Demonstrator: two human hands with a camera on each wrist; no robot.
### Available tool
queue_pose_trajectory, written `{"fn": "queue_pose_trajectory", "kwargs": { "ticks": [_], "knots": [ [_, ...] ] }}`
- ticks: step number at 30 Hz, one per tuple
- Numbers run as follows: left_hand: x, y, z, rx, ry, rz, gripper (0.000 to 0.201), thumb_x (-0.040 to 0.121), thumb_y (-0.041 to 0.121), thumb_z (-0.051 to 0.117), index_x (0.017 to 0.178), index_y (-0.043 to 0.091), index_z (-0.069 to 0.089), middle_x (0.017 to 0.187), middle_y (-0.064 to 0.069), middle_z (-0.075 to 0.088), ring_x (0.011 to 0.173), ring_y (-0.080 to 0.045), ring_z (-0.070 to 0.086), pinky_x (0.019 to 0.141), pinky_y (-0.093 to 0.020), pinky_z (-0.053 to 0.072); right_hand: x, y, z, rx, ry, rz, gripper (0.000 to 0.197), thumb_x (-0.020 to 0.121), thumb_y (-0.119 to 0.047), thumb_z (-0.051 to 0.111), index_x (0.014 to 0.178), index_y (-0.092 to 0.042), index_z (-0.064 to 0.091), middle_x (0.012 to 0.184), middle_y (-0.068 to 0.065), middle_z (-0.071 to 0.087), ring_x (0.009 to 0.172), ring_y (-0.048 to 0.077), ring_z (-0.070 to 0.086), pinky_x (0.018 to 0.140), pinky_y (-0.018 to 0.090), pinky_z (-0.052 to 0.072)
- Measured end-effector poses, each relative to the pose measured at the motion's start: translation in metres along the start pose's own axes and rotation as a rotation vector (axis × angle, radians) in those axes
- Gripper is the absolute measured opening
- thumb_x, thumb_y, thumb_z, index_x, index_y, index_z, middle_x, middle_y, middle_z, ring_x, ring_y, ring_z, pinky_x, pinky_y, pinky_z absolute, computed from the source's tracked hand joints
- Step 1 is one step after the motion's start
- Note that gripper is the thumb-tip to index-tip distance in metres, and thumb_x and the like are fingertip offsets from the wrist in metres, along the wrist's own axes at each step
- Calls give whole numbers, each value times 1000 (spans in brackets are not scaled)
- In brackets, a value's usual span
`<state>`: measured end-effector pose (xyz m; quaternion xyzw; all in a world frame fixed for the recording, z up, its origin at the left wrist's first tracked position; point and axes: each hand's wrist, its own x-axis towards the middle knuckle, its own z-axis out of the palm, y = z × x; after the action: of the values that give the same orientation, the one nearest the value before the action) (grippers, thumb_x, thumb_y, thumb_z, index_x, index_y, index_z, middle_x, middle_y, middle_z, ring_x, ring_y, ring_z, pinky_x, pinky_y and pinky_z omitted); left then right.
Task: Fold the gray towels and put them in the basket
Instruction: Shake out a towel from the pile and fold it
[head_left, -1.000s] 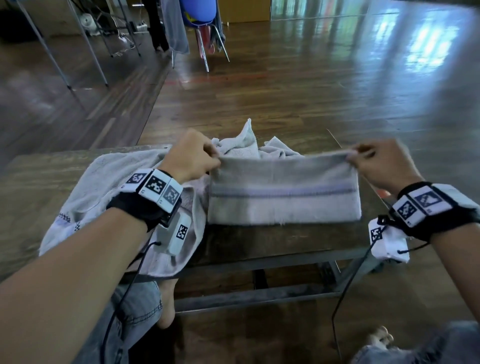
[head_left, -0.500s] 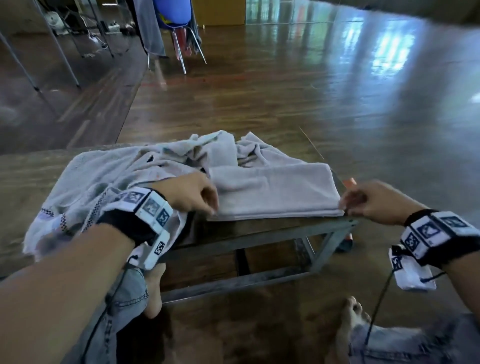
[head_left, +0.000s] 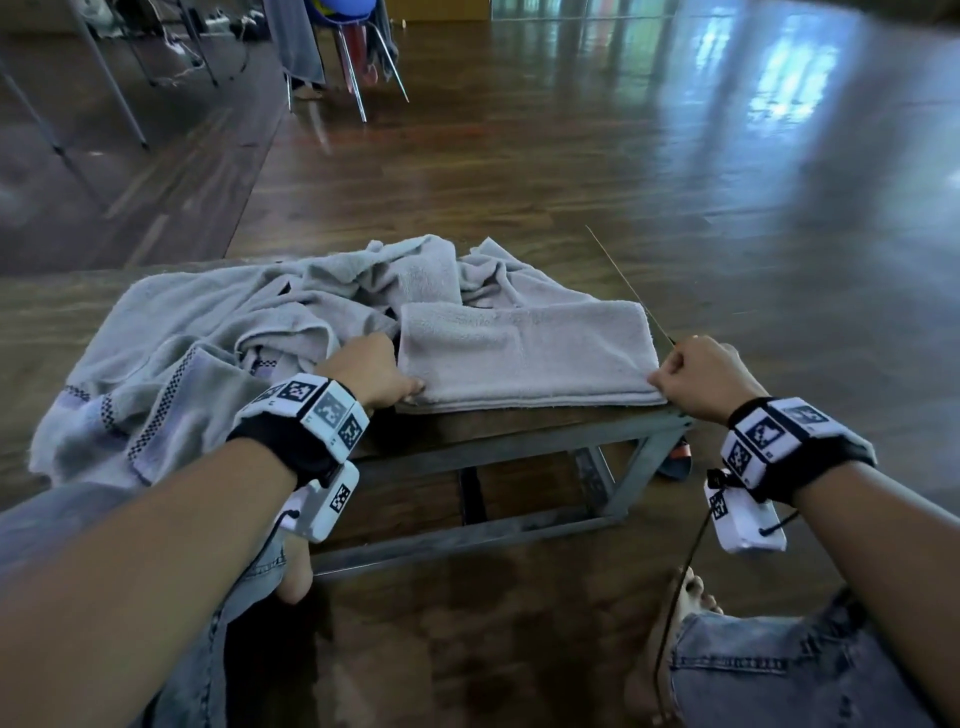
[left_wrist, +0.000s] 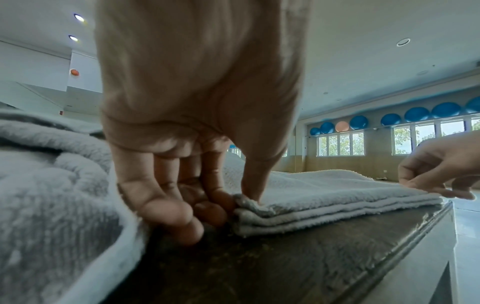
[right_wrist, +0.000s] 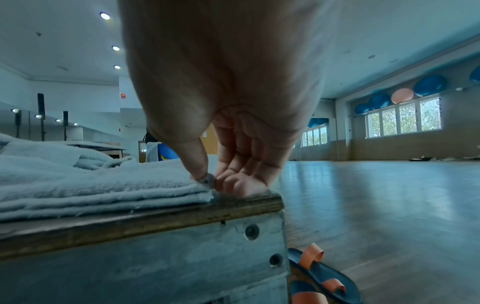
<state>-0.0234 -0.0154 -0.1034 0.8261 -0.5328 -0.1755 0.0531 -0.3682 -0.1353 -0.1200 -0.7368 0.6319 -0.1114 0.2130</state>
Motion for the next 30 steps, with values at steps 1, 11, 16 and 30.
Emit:
{"fn": "queue_pose_trajectory", "kwargs": {
  "ticks": [1,11,16,30],
  "knots": [
    [-1,1,-1,-5,3,-2,43,86,44,71,73,4,65,62,-8,64,58,-23,63,60,-33,54,0,-2,-1,2,6,7,33,89,-27,70,60,-9,68,69,10,69,89,29,64,77,32,47],
    [-4,-1,-15,-202,-11,-78,31,83,24,74,76,-6,67,70,-19,71,49,-27,63,55,-34,54,-3,-4,-23,79,10,16,18,82,-22,79,68,-11,74,75,0,69,73,9,60,57,21,41],
    [-8,-1,-7,-2,66,-15,28,78,32,75,76,4,69,74,-10,70,69,-26,68,71,-41,59,-10,-3,-18,-75,24,74,8,79,-27,72,82,-26,64,103,3,65,96,26,62,89,41,52],
    [-20,19,22,147,-64,448,28,80,52,65,88,28,54,92,11,56,88,-14,56,80,-37,50,-32,-39,15,-298,-193,-445,15,89,-42,65,103,-39,60,107,-7,48,108,18,46,89,39,45]
  ]
}}
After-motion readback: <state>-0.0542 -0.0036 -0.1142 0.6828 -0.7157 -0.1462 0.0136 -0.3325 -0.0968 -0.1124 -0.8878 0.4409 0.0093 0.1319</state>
